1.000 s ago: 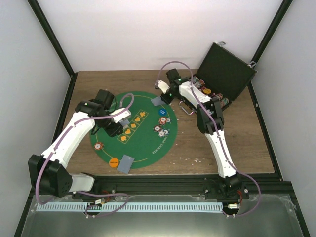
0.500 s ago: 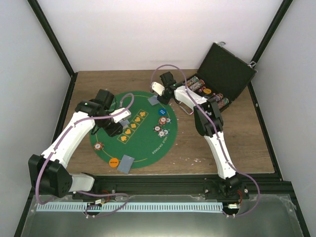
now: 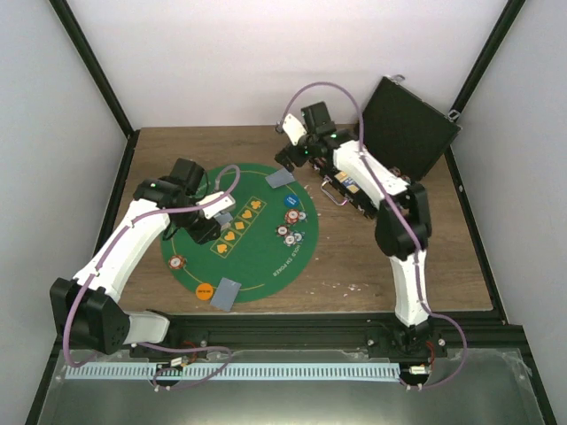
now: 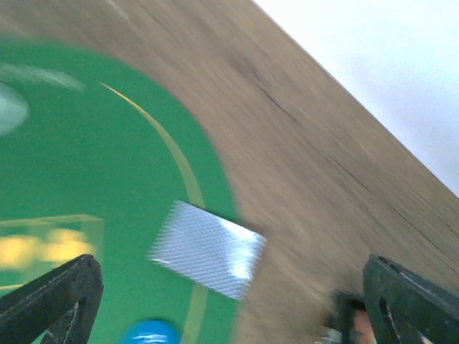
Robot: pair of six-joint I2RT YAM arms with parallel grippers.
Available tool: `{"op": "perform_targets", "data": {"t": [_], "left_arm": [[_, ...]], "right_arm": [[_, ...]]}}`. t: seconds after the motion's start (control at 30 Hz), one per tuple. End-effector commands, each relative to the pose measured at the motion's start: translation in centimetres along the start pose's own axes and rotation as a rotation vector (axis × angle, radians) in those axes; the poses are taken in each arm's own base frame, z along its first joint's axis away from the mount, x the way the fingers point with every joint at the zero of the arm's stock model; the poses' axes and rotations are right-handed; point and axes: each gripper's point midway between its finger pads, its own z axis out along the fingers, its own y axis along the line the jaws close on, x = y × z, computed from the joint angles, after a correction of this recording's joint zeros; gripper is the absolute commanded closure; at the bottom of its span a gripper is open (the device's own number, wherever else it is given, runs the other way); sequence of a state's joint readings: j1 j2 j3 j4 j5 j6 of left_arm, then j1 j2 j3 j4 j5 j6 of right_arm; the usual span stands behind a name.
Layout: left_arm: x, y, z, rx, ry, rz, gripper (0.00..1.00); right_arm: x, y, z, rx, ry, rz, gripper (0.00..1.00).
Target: Distribute texas hold em gaming equipment
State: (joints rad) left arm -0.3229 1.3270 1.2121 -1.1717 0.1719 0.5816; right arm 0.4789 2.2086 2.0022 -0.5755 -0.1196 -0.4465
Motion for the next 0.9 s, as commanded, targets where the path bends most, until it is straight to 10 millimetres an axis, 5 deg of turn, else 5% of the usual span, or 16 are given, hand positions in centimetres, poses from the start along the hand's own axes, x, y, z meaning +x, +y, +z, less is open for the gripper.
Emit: {"op": "perform_targets", "data": {"t": [0.0, 0.13, 0.33, 0.57, 0.87], "left_arm": [[-1.2, -0.6, -1.5, 0.028, -0.059, 0.024, 0.57], [-1.6, -1.4, -2.3, 0.061, -0.094, 0.039, 0.57], [-1.9, -2.5, -3.2, 0.100, -0.123, 0.058, 0.57], [-2.0, -3.1, -3.6, 0.122, -0.141, 0.068, 0.57], [-2.5, -3.2, -4.0, 0.126, -0.162, 0.072, 0.57]], "right_arm": [[-8.1, 8.2, -11.5, -0.512, -0.347, 0.192, 0.00], [-8.7, 15.1, -17.4, -0.952, -0.444, 0.300, 0.00], [-7.7, 21.3, -17.0, -1.101, -0.330, 0.320, 0.00], [-7.5, 23.3, -16.9, -1.179, -0.316, 0.297, 0.00], [-7.1, 24.0, -14.4, -1.195, -0.269, 0.354, 0.01]]}}
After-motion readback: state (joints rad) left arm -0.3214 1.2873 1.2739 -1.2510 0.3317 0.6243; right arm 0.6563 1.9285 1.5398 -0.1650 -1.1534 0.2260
